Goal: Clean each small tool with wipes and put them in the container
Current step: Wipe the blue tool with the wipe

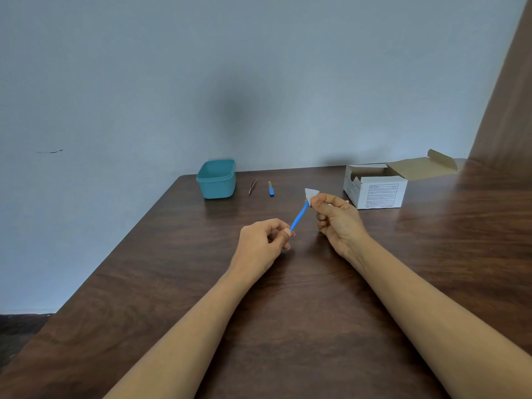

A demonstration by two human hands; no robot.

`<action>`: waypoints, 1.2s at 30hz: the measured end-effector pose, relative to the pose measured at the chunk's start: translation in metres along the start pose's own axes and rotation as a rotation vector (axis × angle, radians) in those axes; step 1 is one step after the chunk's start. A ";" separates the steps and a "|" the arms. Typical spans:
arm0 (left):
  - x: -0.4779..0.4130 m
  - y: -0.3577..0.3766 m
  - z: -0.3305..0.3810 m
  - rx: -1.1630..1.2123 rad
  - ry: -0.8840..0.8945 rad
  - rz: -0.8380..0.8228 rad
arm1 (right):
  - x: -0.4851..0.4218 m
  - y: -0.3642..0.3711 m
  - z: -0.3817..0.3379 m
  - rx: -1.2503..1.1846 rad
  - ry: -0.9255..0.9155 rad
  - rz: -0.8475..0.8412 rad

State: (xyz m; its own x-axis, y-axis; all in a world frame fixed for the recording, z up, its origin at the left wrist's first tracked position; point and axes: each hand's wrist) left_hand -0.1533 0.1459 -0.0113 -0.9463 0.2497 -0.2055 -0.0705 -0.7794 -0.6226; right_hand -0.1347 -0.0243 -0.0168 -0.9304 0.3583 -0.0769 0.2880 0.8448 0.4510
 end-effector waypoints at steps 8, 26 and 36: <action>0.002 -0.003 0.003 -0.005 0.013 -0.010 | 0.002 0.003 0.001 0.026 -0.032 -0.038; 0.002 -0.002 0.003 -0.012 -0.007 -0.028 | 0.008 0.003 -0.005 0.110 -0.082 -0.182; 0.002 -0.002 0.002 -0.003 0.004 -0.017 | 0.011 0.004 -0.006 0.020 -0.023 -0.109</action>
State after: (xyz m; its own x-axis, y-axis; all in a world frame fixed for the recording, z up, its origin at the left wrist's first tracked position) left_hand -0.1558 0.1464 -0.0088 -0.9437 0.2649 -0.1983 -0.0850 -0.7732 -0.6284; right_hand -0.1449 -0.0190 -0.0103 -0.9513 0.2723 -0.1447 0.1899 0.8870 0.4210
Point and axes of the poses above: each hand's wrist, its own x-axis away from the middle knuckle, its own y-axis out of the palm, z = x × y, and after that the axes turned 6 degrees about -y, right-handed
